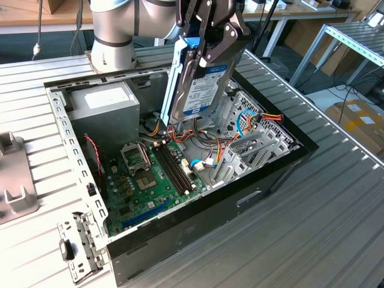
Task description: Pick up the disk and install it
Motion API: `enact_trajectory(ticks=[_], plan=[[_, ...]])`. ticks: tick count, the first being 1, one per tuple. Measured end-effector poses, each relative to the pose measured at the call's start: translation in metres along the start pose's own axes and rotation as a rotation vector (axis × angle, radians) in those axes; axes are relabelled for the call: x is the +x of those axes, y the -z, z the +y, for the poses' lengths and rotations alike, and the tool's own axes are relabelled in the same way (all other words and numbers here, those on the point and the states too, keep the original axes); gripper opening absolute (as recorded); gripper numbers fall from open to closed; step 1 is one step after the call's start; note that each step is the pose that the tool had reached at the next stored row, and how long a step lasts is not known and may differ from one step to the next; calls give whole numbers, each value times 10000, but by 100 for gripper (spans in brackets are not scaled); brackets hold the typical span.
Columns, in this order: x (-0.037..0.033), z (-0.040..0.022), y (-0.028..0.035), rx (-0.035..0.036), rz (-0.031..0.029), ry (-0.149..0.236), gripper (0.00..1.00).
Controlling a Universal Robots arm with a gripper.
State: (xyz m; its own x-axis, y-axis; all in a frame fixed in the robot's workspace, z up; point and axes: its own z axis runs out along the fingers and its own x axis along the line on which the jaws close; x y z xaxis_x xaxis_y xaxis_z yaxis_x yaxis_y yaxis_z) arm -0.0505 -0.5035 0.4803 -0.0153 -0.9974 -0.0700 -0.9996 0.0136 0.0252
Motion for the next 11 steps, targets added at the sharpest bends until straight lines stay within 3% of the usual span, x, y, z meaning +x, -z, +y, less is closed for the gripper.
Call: enact_trajectory(ticks=[11], plan=[[40,-110,0,-16,-1,-1,37]])
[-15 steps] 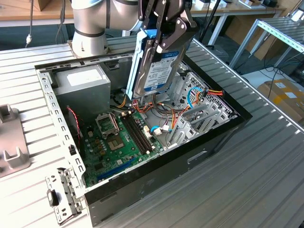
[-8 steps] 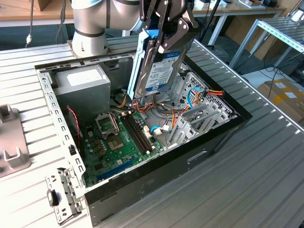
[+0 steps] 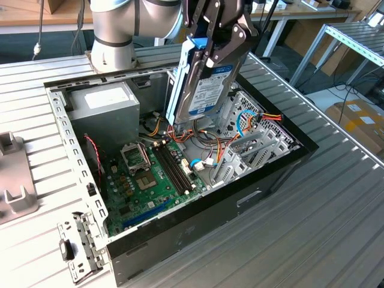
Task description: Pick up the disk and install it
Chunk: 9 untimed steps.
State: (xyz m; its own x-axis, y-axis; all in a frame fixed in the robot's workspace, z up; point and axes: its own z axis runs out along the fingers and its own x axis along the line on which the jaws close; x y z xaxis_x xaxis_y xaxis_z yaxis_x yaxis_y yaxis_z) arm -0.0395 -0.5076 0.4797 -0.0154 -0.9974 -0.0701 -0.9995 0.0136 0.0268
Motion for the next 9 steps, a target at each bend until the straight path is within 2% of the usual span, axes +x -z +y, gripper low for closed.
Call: enact_trajectory(ticks=[9], plan=[[150,-26,6,-2,-7,0,37]])
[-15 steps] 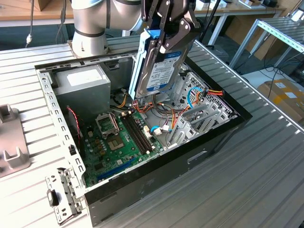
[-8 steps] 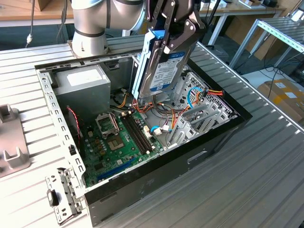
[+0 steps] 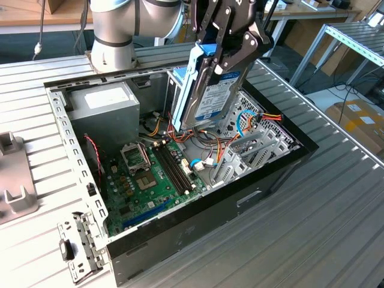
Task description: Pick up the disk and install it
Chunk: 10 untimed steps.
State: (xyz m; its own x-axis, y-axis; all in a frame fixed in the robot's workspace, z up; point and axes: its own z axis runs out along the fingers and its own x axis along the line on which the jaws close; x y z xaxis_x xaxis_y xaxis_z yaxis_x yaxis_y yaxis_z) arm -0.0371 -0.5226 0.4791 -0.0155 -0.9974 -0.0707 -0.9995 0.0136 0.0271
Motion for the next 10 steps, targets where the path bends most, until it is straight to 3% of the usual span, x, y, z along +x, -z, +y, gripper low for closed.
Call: enact_trajectory(ticks=[10], plan=[[134,-44,3,-3,-2,0,37]])
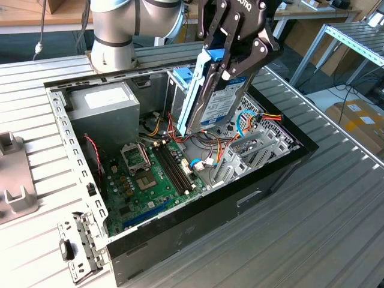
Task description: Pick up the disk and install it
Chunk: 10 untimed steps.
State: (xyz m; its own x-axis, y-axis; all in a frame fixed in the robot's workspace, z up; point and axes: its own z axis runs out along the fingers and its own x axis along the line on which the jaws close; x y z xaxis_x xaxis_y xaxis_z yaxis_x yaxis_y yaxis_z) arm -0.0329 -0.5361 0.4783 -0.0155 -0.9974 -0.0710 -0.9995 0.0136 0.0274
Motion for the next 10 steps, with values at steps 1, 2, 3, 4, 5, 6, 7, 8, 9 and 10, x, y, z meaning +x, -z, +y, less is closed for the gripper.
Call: enact_trajectory(ticks=[1,2,3,4,5,6,7,8,9,10], plan=[[12,-7,0,-1,-1,0,37],[19,-11,0,-1,-1,0,37],[27,-15,0,-1,-1,0,37],[42,-22,0,-2,-2,0,37],[55,-28,0,-3,-4,0,37],[76,-36,1,-4,-7,0,37],[84,-40,1,-5,-7,-1,37],[93,-44,2,-5,-8,-1,37],[107,-51,2,-6,-11,-1,37],[115,-56,2,-6,-12,0,37]])
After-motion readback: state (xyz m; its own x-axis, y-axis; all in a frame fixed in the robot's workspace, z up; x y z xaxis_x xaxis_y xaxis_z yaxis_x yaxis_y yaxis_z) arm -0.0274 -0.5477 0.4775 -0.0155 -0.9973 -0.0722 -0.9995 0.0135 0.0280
